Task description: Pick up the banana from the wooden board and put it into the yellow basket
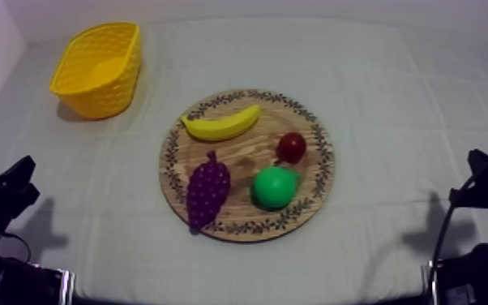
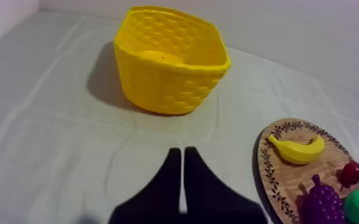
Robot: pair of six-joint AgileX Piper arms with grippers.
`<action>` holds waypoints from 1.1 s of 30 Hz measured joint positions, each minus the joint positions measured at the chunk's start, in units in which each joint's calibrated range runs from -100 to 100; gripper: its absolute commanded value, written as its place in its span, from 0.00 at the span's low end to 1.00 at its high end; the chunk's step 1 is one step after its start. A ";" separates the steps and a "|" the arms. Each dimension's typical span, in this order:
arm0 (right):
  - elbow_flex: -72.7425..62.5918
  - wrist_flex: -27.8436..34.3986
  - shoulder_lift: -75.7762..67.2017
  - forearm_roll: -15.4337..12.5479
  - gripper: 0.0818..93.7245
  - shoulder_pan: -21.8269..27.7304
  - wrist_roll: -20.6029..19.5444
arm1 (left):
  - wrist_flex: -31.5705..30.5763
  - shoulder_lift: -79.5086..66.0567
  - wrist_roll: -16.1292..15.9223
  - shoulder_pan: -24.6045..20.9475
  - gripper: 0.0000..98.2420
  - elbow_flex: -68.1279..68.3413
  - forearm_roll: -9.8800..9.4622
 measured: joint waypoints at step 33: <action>0.00 0.00 0.00 0.00 0.00 0.00 0.00 | -0.23 8.73 -3.57 0.12 0.00 -8.16 0.11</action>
